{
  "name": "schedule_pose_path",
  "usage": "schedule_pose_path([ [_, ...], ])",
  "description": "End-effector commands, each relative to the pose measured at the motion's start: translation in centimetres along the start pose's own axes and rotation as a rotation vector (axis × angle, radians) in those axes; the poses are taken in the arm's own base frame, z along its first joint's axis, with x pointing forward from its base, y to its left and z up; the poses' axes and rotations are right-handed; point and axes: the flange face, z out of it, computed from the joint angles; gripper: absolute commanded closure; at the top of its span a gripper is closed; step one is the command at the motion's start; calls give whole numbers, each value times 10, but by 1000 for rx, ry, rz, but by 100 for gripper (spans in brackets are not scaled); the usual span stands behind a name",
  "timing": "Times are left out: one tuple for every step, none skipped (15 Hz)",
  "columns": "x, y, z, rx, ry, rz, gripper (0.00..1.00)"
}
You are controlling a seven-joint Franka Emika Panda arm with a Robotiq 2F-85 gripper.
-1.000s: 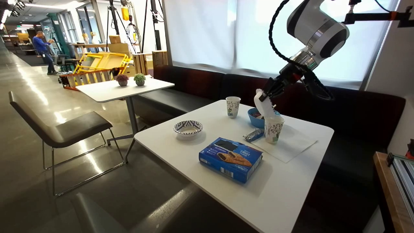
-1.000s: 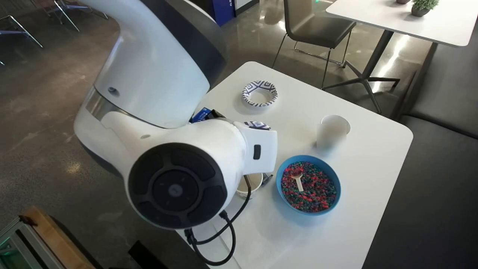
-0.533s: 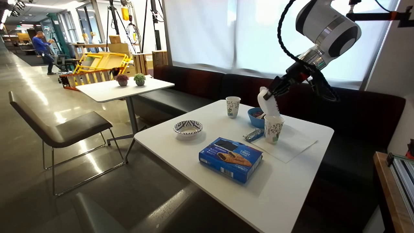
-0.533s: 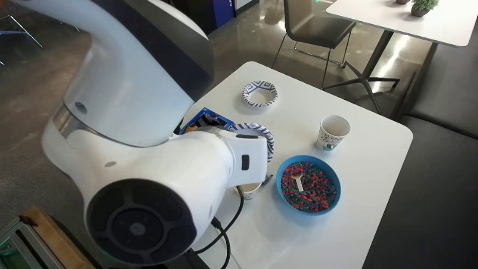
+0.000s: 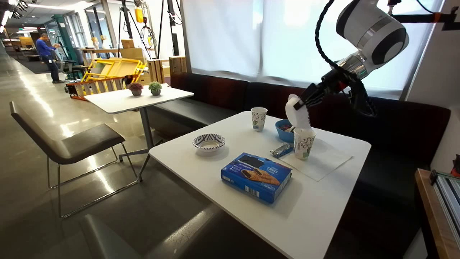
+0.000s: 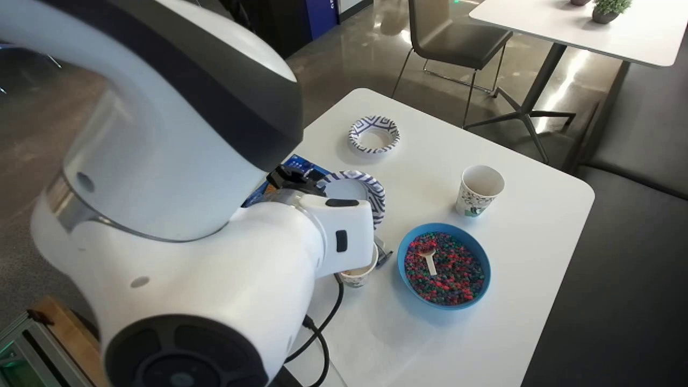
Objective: Pour the cereal in the blue bowl into the cup
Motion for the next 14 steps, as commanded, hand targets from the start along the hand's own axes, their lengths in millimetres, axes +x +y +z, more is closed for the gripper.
schedule_pose_path([
  [-9, -2, -5, 38, 36, -15, 99],
  [-9, -2, -5, 43, 43, -18, 99],
  [-10, -1, -5, 47, 46, -21, 99],
  [-10, 0, -5, 50, 50, -22, 99],
  [-10, 0, -5, 52, 54, -26, 99],
  [-10, 1, -6, 58, 56, -26, 99],
  [-10, 1, -6, 60, 59, -27, 99],
  [-10, 2, -8, 63, 66, -30, 99],
  [-9, 4, -9, 60, 72, -32, 99],
  [-9, 7, -9, 56, 75, -30, 99],
  [-10, 8, -10, 53, 78, -31, 99],
  [-9, 10, -10, 49, 83, -33, 99],
  [-9, 11, -10, 46, 87, -33, 99],
  [-9, 11, -10, 51, 90, -39, 99],
])
